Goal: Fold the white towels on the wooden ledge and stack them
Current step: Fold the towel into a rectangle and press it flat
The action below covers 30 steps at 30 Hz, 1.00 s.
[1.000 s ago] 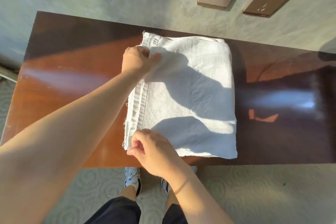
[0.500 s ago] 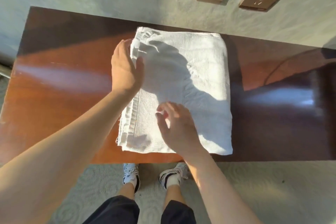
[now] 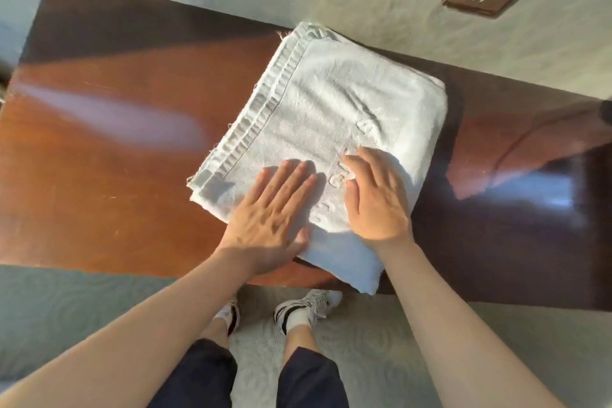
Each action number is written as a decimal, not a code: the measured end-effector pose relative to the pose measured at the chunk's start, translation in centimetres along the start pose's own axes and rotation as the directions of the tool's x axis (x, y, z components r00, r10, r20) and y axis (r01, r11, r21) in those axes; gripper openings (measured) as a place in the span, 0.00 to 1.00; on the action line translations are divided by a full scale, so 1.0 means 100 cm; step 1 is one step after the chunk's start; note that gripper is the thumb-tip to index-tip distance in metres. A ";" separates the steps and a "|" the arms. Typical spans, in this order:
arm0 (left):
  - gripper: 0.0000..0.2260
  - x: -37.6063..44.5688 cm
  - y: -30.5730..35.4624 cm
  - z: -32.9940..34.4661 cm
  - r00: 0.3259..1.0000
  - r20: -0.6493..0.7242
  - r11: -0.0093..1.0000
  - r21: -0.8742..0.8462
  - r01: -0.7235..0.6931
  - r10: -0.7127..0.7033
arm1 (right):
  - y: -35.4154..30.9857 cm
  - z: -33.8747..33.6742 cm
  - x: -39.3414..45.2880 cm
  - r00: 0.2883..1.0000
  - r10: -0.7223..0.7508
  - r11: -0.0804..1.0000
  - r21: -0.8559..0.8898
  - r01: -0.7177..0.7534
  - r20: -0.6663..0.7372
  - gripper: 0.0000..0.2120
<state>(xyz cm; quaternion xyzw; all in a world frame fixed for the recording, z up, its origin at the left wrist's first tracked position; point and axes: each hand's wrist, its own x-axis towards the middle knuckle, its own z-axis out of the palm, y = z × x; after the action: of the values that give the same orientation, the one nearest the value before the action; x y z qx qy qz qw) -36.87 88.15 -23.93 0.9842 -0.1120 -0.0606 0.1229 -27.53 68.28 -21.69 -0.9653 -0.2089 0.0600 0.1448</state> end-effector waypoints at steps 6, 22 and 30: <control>0.34 0.066 -0.086 -0.039 0.978 0.135 0.965 0.187 -0.185 0.161 | -0.066 0.023 -0.034 0.891 0.449 0.893 0.045 -0.447 -0.071 0.27; 0.29 0.079 0.034 -0.016 0.960 0.038 0.961 -0.023 0.277 -0.276 | 0.094 -0.018 0.022 0.995 0.013 0.983 -0.182 0.005 0.097 0.29; 0.32 0.085 0.042 -0.019 0.944 0.070 0.946 0.057 0.319 -0.323 | 0.065 -0.014 0.042 0.975 0.176 0.978 -0.091 -0.189 -0.133 0.30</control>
<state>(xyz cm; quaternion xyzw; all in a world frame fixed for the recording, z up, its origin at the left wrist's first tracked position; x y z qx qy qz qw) -29.25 82.59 -21.83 0.9887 0.0435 -0.1160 0.0845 -20.96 64.02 -22.57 -0.9884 -0.1127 0.0019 0.1015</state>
